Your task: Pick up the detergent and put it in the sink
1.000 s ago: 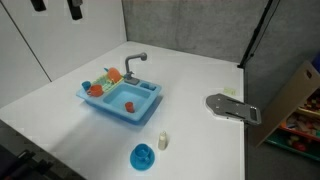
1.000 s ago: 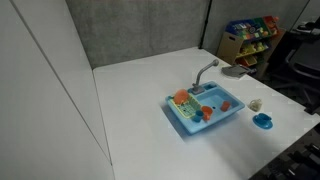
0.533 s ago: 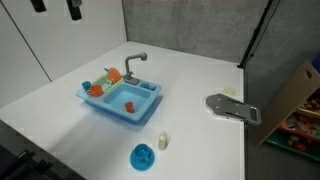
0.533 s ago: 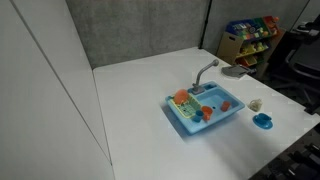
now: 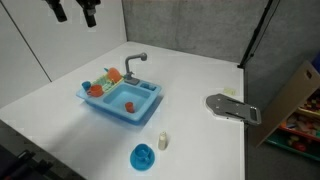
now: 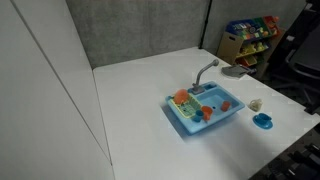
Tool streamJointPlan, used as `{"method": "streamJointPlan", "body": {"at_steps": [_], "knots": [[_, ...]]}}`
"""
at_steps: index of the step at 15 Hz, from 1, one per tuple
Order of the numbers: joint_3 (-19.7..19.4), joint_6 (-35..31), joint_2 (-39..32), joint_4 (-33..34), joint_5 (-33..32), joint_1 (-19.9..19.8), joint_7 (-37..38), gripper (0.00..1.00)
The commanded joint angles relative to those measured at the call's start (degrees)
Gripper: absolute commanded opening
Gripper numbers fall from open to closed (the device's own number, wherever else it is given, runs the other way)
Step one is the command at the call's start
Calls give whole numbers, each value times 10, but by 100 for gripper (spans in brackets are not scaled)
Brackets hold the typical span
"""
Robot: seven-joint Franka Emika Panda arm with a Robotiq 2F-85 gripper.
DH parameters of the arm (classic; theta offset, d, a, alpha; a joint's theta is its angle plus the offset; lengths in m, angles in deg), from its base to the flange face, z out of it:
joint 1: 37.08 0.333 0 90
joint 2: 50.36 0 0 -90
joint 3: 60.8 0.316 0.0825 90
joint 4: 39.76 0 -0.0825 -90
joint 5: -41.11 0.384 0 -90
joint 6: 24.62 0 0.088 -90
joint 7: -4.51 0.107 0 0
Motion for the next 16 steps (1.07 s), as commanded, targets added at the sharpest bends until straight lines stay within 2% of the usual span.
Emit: {"method": "streamJointPlan", "body": {"at_steps": [1, 9, 16], "knots": [[-4, -19, -51, 29, -9, -19, 13, 100], [-20, -70, -179, 80, -54, -60, 41, 100], [-34, -119, -279, 110, -55, -72, 76, 100]]}}
